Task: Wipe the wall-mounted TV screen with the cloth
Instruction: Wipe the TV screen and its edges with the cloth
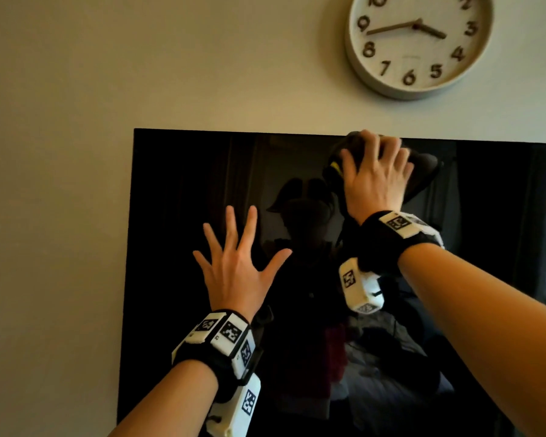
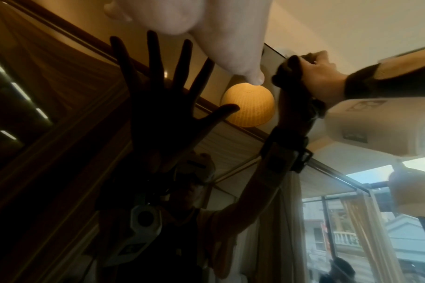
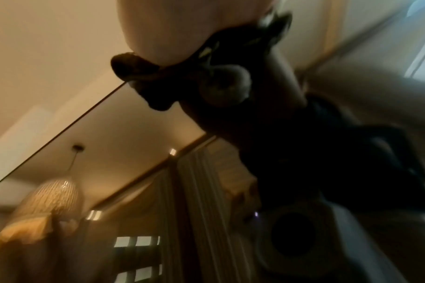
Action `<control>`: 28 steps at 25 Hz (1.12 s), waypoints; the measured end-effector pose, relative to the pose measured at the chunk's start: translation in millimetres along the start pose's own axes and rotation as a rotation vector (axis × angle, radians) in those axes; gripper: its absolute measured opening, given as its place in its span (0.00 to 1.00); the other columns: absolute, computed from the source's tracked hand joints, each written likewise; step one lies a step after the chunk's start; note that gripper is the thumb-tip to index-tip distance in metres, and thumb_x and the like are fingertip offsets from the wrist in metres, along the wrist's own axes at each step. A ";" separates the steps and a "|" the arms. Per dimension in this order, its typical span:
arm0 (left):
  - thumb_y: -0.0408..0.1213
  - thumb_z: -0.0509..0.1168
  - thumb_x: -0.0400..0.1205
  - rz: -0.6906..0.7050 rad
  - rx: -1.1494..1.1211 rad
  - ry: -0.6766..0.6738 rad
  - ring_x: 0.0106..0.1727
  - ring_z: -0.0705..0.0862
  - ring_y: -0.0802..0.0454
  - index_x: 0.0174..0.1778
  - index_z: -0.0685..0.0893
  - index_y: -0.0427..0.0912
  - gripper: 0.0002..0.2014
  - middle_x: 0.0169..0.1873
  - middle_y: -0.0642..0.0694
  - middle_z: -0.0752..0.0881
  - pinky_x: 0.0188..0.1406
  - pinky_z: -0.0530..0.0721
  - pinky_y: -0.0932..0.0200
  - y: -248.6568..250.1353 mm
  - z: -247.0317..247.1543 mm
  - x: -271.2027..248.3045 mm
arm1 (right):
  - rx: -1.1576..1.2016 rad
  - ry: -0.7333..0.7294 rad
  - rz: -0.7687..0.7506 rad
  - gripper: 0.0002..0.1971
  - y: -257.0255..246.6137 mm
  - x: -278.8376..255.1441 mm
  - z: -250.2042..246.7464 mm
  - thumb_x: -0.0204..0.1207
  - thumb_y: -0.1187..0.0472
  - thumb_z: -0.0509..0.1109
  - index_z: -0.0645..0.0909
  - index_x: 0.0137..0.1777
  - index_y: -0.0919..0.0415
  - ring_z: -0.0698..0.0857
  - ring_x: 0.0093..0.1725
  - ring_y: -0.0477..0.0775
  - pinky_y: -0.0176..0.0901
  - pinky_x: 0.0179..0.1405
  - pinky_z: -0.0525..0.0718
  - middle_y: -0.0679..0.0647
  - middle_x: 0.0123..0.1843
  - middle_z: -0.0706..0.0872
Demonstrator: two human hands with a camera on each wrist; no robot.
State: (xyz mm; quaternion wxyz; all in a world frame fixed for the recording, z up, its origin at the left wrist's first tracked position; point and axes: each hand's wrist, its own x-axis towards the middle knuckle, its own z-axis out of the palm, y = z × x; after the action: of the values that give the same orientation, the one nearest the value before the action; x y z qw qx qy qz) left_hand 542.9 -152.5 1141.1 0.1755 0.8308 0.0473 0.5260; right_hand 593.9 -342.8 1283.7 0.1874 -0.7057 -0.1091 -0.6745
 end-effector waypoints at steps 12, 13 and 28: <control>0.79 0.49 0.72 0.008 0.010 -0.062 0.83 0.44 0.22 0.84 0.44 0.66 0.46 0.87 0.42 0.43 0.75 0.55 0.18 83.8 31.8 -13.1 | -0.082 -0.014 -0.239 0.20 73.6 -6.2 -23.2 0.79 0.43 0.62 0.73 0.66 0.53 0.74 0.53 0.66 0.57 0.50 0.72 0.62 0.58 0.76; 0.79 0.49 0.73 0.026 0.029 -0.025 0.83 0.48 0.21 0.84 0.46 0.65 0.45 0.87 0.41 0.47 0.73 0.59 0.18 82.4 34.1 -13.5 | -0.027 0.032 -0.062 0.20 78.5 0.4 -28.6 0.80 0.43 0.61 0.73 0.66 0.53 0.73 0.54 0.66 0.57 0.51 0.70 0.63 0.59 0.75; 0.75 0.49 0.76 0.092 0.083 0.114 0.80 0.57 0.18 0.86 0.57 0.56 0.43 0.84 0.35 0.58 0.67 0.65 0.15 75.5 51.7 -18.2 | -0.031 0.093 -0.061 0.19 114.9 -2.0 -41.0 0.81 0.47 0.60 0.74 0.66 0.56 0.74 0.53 0.64 0.55 0.49 0.71 0.61 0.57 0.77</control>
State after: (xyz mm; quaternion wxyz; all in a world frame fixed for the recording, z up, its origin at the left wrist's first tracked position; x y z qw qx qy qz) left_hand 572.9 -240.3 1131.4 0.1139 0.8074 0.0408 0.5774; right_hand 603.2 -463.6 1269.1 0.1607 -0.6727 -0.1115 -0.7136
